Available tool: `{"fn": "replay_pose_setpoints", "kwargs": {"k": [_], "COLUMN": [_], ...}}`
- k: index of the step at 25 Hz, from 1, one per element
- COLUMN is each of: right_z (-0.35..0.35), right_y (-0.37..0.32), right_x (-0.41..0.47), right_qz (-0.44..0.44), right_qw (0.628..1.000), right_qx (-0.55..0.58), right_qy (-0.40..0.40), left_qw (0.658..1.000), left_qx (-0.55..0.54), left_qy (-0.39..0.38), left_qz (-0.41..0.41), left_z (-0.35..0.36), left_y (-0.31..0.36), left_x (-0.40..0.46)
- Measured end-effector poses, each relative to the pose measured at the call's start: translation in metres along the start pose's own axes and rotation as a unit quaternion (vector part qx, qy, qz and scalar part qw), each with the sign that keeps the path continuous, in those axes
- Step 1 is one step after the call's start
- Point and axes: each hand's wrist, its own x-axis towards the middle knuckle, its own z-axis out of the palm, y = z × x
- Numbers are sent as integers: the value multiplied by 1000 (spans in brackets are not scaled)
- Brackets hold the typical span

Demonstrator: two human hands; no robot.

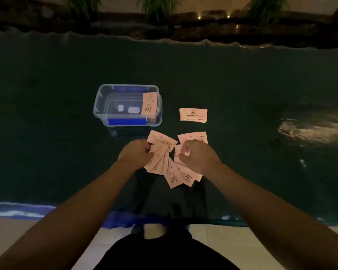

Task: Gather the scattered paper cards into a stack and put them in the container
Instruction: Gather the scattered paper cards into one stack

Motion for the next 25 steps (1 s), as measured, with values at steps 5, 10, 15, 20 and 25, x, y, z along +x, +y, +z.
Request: {"fn": "replay_pose_setpoints", "kwargs": {"k": [5,10,15,20,25], "right_z": [28,60,82,93,102], "right_y": [23,28,26,15,3], "right_x": [12,20,21,21,22], "right_qz": [12,64,132,197,226], "right_qw": [998,991,979,964,956], "right_qx": [15,68,121,148,169], "right_qy": [-65,-91,-93,-96,-78], "left_qw": [993,988,985,988,985], "left_qx": [-16,26,76,62,-32], "left_qy": [4,-21,-31,-20,-54], "left_qz": [-119,-150,-154,-138,-158], "left_z": [33,59,78,83,82], "left_y": [8,17,30,26,16], "left_x": [9,24,32,37,34]}}
